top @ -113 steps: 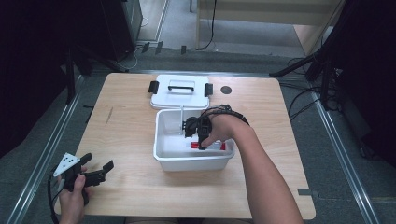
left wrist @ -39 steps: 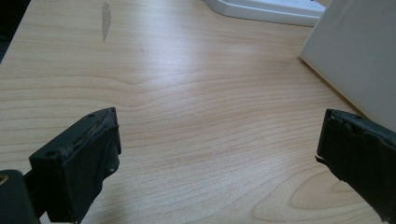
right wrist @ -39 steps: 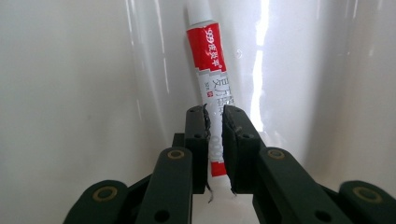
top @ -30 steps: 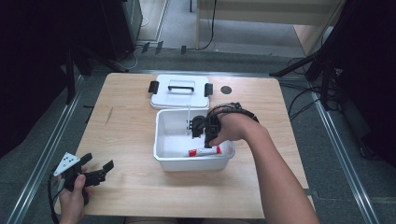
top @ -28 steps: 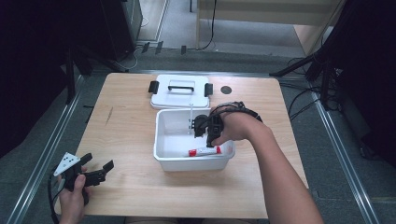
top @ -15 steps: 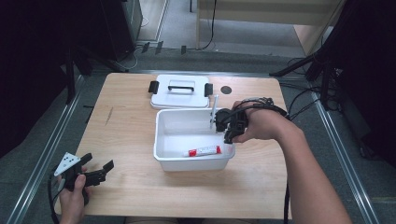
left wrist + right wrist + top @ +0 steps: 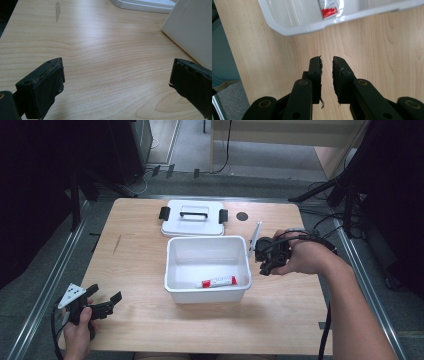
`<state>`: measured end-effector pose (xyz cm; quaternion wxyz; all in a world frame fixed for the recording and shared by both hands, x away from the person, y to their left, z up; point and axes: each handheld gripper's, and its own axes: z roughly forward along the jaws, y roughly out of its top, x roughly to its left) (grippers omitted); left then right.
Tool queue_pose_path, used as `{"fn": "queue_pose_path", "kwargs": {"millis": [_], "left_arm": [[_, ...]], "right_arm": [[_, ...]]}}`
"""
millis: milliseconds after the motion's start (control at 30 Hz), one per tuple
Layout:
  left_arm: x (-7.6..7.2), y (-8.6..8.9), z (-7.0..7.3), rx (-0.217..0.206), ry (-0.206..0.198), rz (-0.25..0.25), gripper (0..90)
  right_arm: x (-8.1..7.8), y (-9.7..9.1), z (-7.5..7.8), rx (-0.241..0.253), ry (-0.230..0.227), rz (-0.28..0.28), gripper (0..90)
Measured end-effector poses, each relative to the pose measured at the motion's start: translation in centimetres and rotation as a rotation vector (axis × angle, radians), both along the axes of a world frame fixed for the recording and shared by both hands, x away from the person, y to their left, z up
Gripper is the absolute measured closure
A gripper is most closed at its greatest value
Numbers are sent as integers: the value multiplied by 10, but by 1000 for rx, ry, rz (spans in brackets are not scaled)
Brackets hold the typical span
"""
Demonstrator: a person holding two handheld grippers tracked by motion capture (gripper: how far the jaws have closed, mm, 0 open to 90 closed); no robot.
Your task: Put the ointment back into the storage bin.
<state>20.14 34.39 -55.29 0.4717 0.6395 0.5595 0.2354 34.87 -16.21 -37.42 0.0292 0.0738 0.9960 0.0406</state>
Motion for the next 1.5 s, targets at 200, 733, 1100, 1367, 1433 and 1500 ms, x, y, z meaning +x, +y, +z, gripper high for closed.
{"fn": "queue_pose_path", "kwargs": {"millis": [200,733,1100,1367,1433,1500], "left_arm": [[0,0,0,0,-1,0,1],[0,0,0,-2,-5,0,1],[-1,0,0,0,-6,-1,1],[-1,1,0,0,-6,-1,1],[-1,1,0,0,-6,-1,1],[-1,0,0,1,-7,-1,1]], "right_arm": [[0,-17,-15,7,-3,-16,715],[-7,-48,-59,35,-31,-127,297],[-18,-66,-89,-12,-2,-226,11],[-24,-85,-107,2,-27,-301,0],[-26,-89,-111,11,-35,-310,0],[-28,-93,-115,20,-37,-306,0]]}}
